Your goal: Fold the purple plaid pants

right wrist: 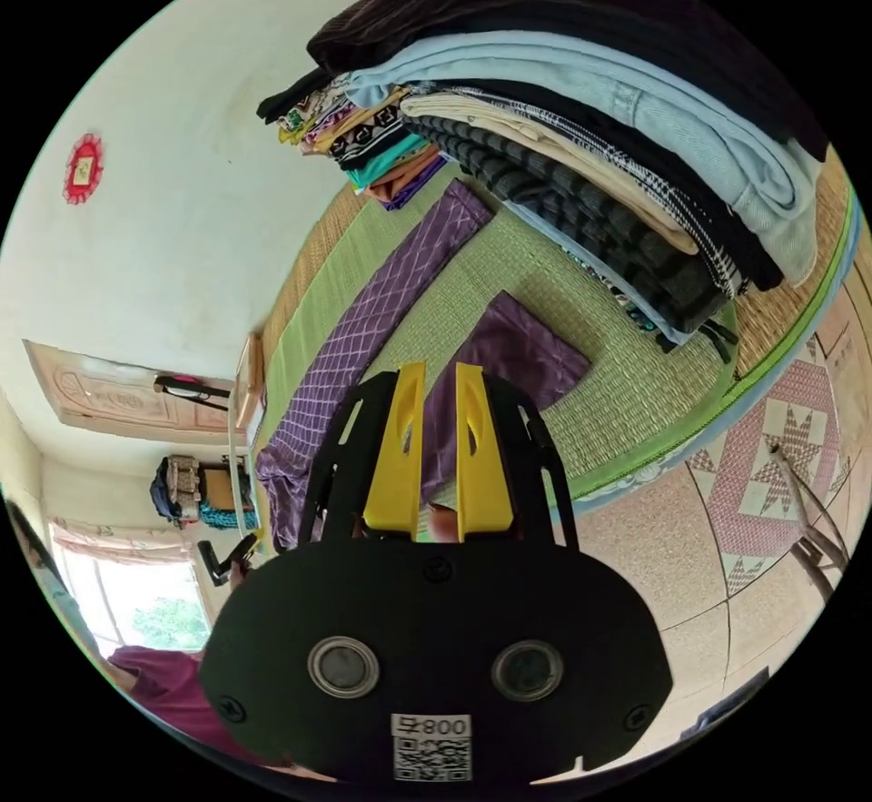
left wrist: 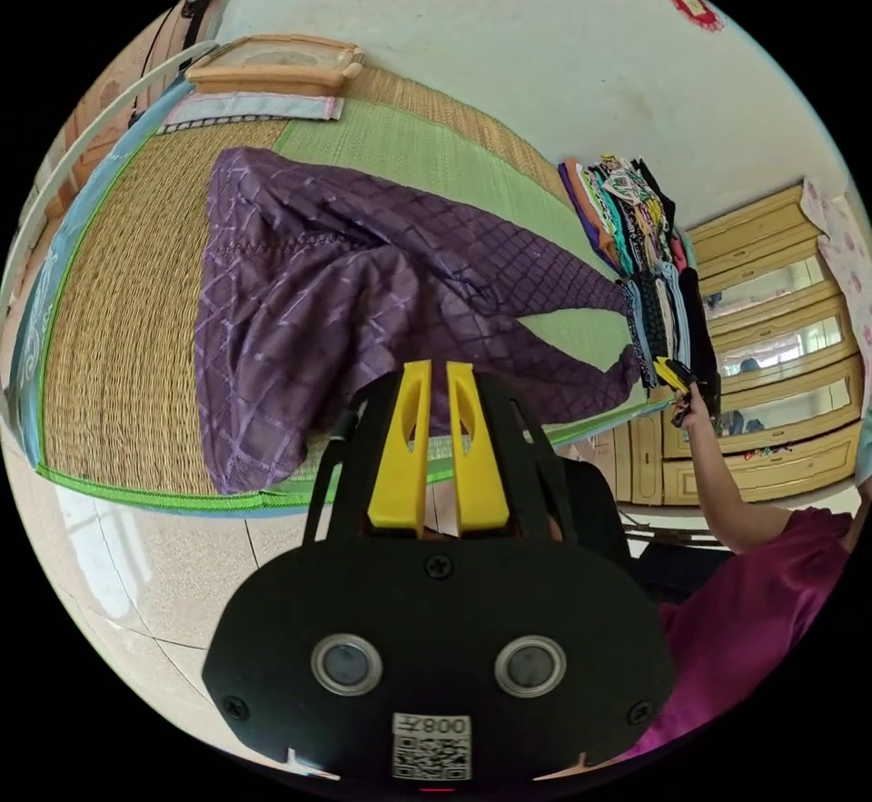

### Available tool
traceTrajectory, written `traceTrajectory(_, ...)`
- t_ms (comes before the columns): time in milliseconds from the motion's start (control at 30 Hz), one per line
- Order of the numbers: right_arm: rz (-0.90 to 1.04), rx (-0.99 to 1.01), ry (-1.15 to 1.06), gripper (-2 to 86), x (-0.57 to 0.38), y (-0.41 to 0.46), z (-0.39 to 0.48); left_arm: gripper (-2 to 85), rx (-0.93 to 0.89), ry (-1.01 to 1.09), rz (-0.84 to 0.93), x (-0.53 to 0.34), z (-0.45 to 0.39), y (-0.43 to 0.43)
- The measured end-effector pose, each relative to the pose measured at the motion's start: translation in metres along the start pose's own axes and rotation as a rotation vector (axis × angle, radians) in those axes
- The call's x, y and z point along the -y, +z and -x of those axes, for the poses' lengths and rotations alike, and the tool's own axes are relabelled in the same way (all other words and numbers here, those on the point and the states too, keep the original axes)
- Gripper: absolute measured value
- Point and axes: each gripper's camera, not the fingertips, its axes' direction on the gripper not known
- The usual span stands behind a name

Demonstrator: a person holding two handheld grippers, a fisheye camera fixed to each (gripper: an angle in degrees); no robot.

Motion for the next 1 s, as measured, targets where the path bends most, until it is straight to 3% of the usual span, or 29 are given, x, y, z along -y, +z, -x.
traceTrajectory(233, 0.033, -0.193, -0.127, 5.2, 0.006, 0.029, 0.015, 4.1, -0.1, 0.27, 0.197, 0.042, -0.088, 0.095)
traceTrajectory(433, 0.154, -0.377, -0.191, 1.1, 0.018, 0.072, 0.028, 1.0, 0.099, 0.392, 0.36, 0.067, -0.128, 0.161)
traceTrajectory(567, 0.175, -0.305, -0.179, 0.4, 0.028, 0.065, 0.023, 0.2, 0.24, 0.34, 0.264, 0.09, -0.122, 0.154)
traceTrajectory(767, 0.294, -0.425, -0.271, 0.2, 0.05, 0.071, 0.051, 0.1, 0.165, 0.151, 0.185, 0.11, -0.098, 0.147)
traceTrajectory(1000, 0.245, -0.443, -0.275, 0.1, 0.061, 0.068, 0.096, 0.0, 0.121, 0.21, 0.14, 0.081, -0.112, 0.117)
